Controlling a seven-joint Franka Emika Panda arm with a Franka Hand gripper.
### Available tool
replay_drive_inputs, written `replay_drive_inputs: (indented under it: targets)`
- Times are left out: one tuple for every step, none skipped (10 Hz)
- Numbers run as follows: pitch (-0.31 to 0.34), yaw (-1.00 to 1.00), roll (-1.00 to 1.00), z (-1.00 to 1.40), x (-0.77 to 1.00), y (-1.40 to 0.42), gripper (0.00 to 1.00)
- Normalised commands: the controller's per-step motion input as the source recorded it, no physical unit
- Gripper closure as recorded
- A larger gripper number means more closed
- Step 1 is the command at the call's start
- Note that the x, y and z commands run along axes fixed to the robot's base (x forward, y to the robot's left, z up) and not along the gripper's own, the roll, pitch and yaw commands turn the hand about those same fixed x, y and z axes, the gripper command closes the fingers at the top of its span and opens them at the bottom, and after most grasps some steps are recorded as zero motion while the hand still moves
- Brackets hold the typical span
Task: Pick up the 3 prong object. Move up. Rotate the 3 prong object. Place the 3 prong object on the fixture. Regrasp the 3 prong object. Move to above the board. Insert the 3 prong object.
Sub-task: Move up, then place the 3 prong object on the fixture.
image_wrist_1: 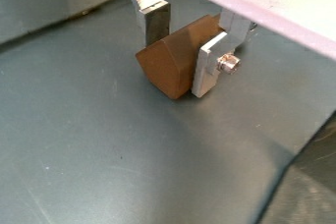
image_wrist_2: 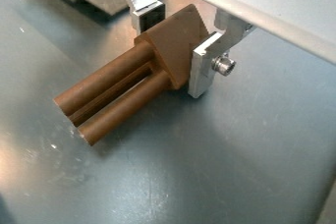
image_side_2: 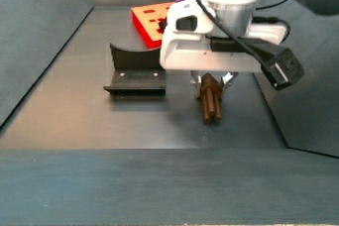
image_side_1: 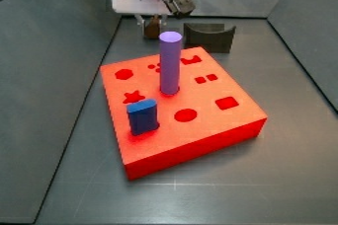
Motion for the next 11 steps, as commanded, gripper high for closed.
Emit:
replay_drive_inputs:
  targets:
    - [0.025, 0.0, 0.0, 0.75, -0.03, 0.0, 1.0]
    - [0.038, -0.01, 0.0, 0.59, -0.02, 0.0, 1.0]
    - [0.047, -0.01, 0.01, 0.44, -0.02, 0.0, 1.0]
    - [0.05, -0.01, 0.01, 0.24, -0.02, 0.01, 1.0]
    - [0.0, 0.0, 0.0, 1.0, 0.0, 0.0, 1.0]
    - [-0.011, 0.0, 0.01, 1.0, 0.01, 0.0, 1.0]
    - [0.008, 0.0, 0.01, 1.0, -0.01, 0.0, 1.0]
    - [0.02, -0.01, 0.01, 1.0, -0.01, 0.0, 1.0]
    - [0.028, -0.01, 0.02, 1.0, -0.01, 0.01, 1.0]
    - [0.03, -0.02, 0.02, 1.0, -0.02, 0.01, 1.0]
    - [0.033, -0.02, 0.03, 1.0, -0.02, 0.01, 1.0]
